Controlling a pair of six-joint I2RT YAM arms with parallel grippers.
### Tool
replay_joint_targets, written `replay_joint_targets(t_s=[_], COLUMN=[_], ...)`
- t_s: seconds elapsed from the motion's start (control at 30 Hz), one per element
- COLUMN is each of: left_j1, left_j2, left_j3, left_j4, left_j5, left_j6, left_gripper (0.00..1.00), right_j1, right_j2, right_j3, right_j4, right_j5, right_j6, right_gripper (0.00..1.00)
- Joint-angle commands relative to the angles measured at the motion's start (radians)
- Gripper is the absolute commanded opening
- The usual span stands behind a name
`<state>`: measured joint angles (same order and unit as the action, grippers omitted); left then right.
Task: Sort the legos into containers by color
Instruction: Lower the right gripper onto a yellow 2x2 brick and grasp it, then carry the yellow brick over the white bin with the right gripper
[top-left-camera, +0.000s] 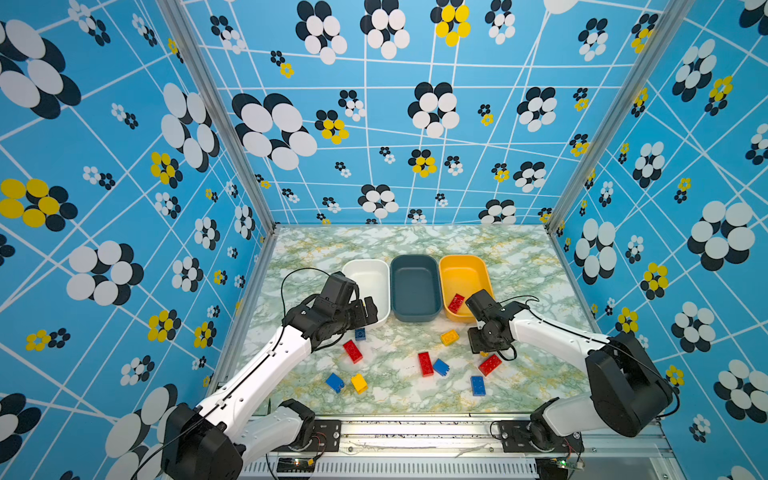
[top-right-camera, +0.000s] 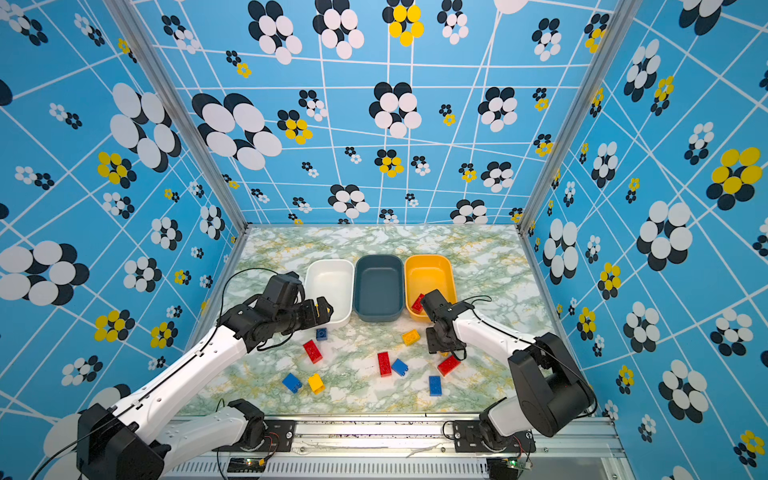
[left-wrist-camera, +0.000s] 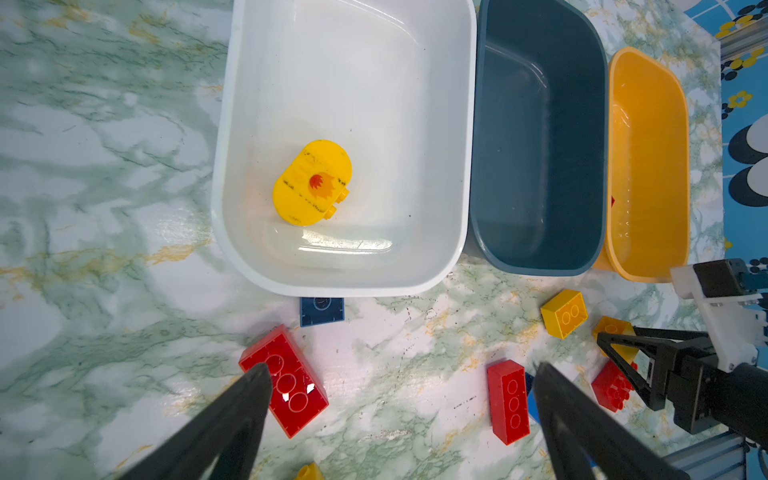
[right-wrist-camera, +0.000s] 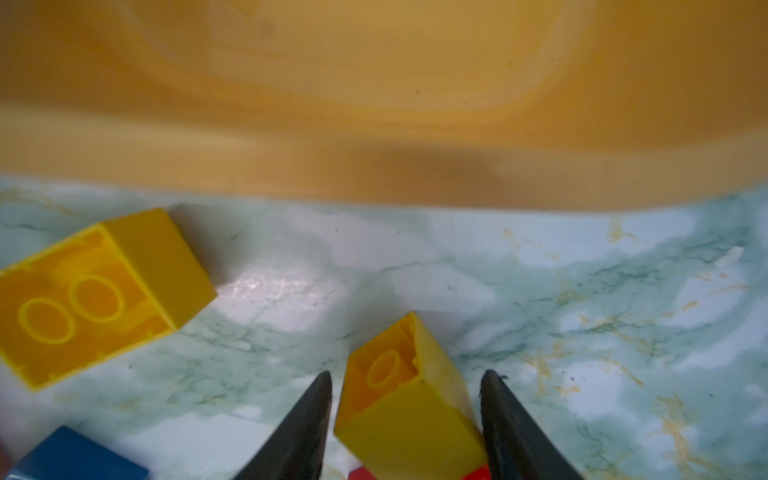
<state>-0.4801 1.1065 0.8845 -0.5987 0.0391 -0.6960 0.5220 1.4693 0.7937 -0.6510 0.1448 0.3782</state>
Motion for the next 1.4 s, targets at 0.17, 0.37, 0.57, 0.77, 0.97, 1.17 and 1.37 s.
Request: replay_joint_targets(t_s=[0.17,0.37,0.57,0.77,0.97,1.17,1.37], left_j1=[-0.003,-0.003,0.001,0.008,0.015,0.02,0.021], left_j2=[-0.038,-0.058,-0.081,-0.104,-0.127,-0.13,-0.127], left_j3=[-0.021,-0.033,-0.044,-0.056,-0.067,-0.076,-0.072], left_j4=[-0.021,-0.033,-0.042,-0.044,-0.05,-0.034,-0.024], left_j5=[0.013,0.013,0.016,0.021,0.028,0.037,0.043], left_j6=[0.001,0.004,0.008,0.011,0.014,0.015,0.02], left_gripper=[1.0,0.99,0.99,0.99,0.99,0.99,0.99], right_j1=[0.022,0.045,0.062,0.067,0.067,0.067,0.067], right_j2=[0.03,0.025,0.013,-0.025,-0.054,-0.077,-0.153], right_j3=[0.021,0.019,0.019,0.028,0.037,0.051,0.036], right_j4=[-0.046,-0.046,-0.06,-0.083,-0.103,-0.144,-0.184], right_j5=[0.018,0.032,0.044,0.055,0.049,0.065,0.066], right_j6=[0.019,0.039,0.057,0.078,0.108,0.136,0.195], right_gripper=[0.46,0.37,0.29,0.25,0.24,0.24,0.21])
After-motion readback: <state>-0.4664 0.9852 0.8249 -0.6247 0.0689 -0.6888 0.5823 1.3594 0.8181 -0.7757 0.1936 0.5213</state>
